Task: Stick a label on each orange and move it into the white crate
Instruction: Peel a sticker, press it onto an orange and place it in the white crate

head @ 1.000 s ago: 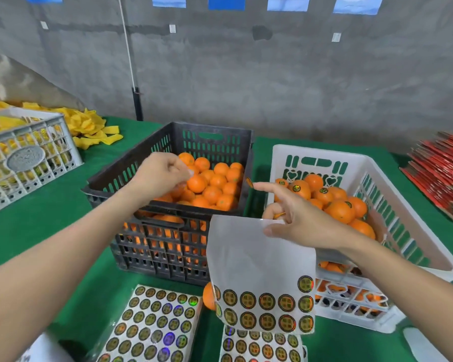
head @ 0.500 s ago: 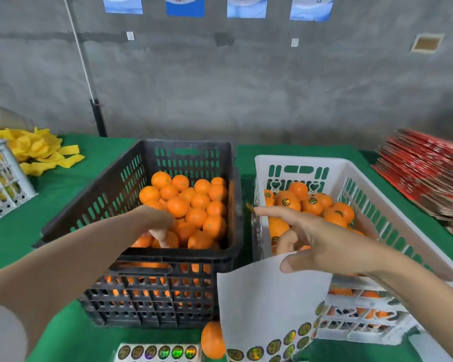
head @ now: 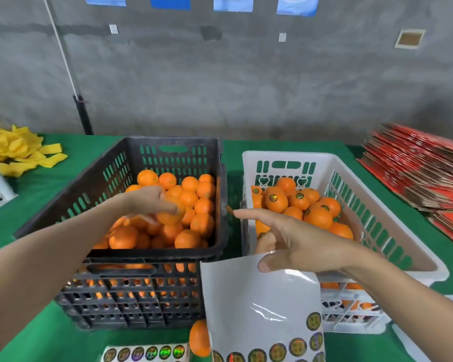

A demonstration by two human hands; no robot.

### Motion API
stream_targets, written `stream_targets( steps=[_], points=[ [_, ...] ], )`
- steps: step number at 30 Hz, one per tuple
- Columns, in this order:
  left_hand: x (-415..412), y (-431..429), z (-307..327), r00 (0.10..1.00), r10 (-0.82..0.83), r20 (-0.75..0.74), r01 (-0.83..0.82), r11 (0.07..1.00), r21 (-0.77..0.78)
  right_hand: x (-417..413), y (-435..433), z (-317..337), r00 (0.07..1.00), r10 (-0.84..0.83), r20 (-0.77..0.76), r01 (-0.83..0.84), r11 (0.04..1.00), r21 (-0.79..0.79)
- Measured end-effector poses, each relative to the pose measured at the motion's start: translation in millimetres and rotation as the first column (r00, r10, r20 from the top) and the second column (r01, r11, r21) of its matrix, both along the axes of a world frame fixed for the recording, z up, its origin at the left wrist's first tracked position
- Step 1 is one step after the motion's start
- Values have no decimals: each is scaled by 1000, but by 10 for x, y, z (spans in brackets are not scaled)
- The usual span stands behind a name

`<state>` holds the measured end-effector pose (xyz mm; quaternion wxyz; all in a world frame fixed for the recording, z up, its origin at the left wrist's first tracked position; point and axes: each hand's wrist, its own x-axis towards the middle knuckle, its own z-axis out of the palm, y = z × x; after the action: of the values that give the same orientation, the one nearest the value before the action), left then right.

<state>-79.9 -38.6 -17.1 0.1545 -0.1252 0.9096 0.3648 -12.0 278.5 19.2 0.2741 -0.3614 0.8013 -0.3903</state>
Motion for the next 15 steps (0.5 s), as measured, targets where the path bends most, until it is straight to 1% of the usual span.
stream_targets(
  steps=[1, 2, 3, 5, 6, 7, 9, 11, 13, 14, 15],
  points=[
    [31, 13, 37, 999, 34, -6, -32, 980, 199, 2, 6, 16, 1000, 5, -12, -5, 1000, -22],
    [71, 71, 91, 996, 89, 6, -82, 887, 455, 4, 14, 32, 1000, 8, -26, -10, 999, -54],
    [144, 129, 141, 991, 130, 12, -108, 764, 636, 1, 23, 40, 999, 3, -35, -6, 996, -93],
    [307, 315, 262, 983, 180, 32, -125, 532, 837, 13, 38, 41, 999, -34, -30, 28, 983, -181],
    [394, 430, 314, 983, 180, 28, -109, 458, 882, 26, 47, 33, 998, -54, -29, 46, 973, -225],
    [474, 531, 355, 985, 168, 24, -91, 405, 910, 35, 51, 23, 997, -73, -40, 60, 962, -266],
    [644, 733, 434, 991, 125, 35, -75, 334, 940, 48, 61, 5, 990, -118, -75, 87, 939, -333],
    [772, 872, 492, 992, 104, 70, -100, 312, 945, 71, 75, 23, 981, -152, -117, 101, 929, -357],
    [877, 993, 528, 985, 119, 126, -153, 247, 957, 108, 88, 47, 981, -144, -127, 89, 927, -364],
    [915, 1043, 531, 983, 129, 131, -158, 226, 961, 132, 97, 55, 984, -130, -121, 77, 925, -371],
    [945, 1080, 517, 985, 138, 106, -138, 254, 957, 154, 108, 61, 987, -119, -113, 67, 921, -383]
  ],
)
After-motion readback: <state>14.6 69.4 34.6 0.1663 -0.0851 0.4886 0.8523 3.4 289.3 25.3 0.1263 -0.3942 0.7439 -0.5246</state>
